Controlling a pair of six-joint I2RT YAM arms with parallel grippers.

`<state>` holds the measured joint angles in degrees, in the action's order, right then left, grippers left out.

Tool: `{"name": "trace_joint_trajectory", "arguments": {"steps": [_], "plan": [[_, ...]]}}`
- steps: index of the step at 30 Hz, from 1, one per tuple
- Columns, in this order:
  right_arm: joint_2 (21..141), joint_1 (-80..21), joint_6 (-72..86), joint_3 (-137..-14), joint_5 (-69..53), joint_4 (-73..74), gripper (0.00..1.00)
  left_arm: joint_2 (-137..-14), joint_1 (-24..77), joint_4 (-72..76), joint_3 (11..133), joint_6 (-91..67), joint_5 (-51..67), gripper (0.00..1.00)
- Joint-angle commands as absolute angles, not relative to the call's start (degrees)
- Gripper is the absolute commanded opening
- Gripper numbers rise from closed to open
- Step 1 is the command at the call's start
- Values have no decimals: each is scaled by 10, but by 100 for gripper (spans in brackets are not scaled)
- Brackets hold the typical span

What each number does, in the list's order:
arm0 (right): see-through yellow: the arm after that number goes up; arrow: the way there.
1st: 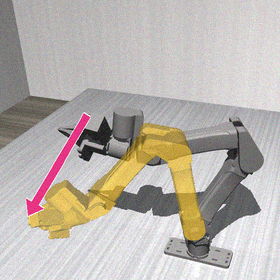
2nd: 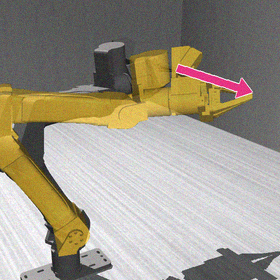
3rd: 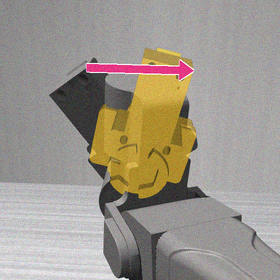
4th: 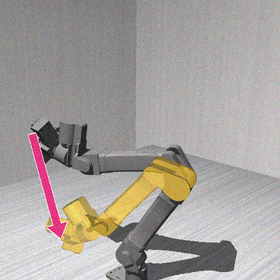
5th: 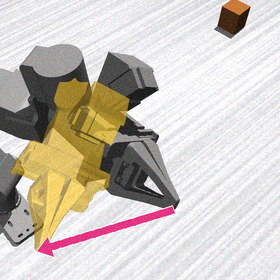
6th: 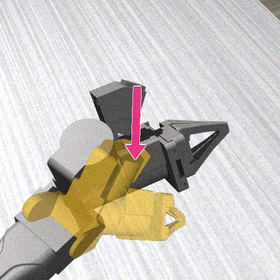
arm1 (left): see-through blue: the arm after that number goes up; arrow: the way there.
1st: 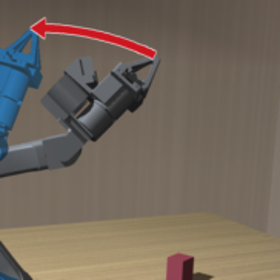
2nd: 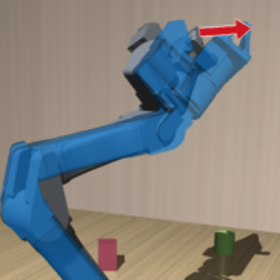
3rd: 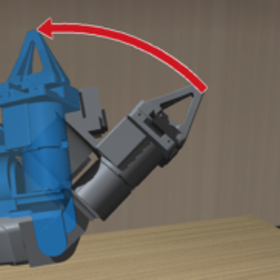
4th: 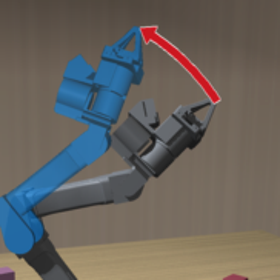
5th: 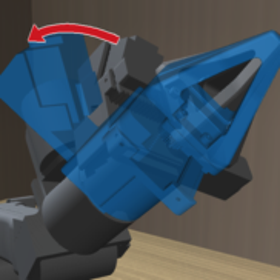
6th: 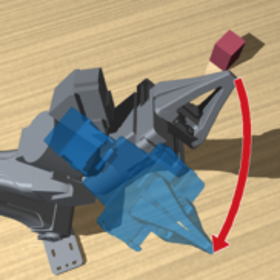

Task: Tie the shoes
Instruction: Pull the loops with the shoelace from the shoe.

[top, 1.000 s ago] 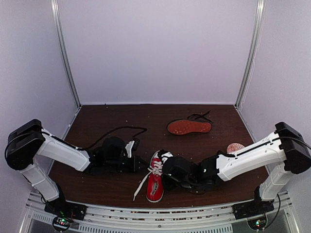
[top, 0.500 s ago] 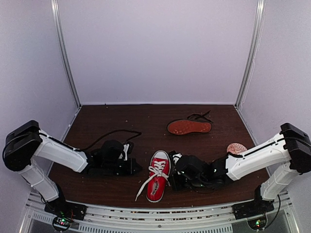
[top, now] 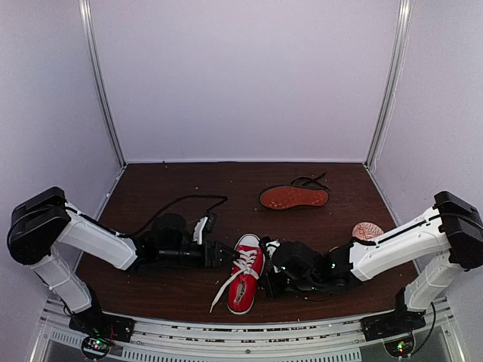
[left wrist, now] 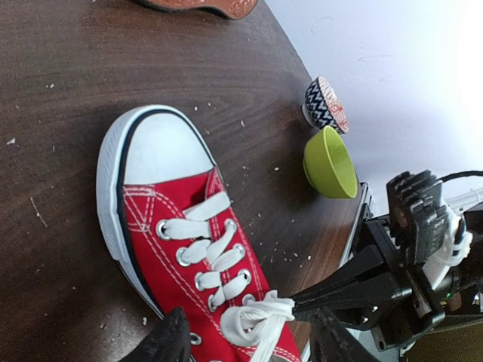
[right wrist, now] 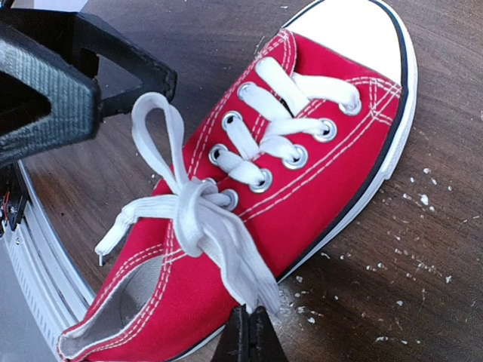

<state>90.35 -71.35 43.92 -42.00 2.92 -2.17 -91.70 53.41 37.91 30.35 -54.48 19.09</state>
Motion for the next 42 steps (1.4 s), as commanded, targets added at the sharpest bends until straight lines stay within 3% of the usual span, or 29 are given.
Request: {"name": "trace_joint_trajectory", "arguments": {"steps": [1, 13, 21, 42], "plan": [[907, -712, 443, -431, 28, -27, 0, -942, 535, 434, 315, -548, 221, 56], [915, -711, 440, -436, 25, -29, 0, -965, 543, 400, 339, -539, 234, 35], [912, -710, 441, -434, 26, -25, 0, -960, 542, 387, 332, -542, 216, 0], [855, -711, 468, -342, 17, -24, 0, -906, 511, 293, 273, -580, 105, 0]]}}
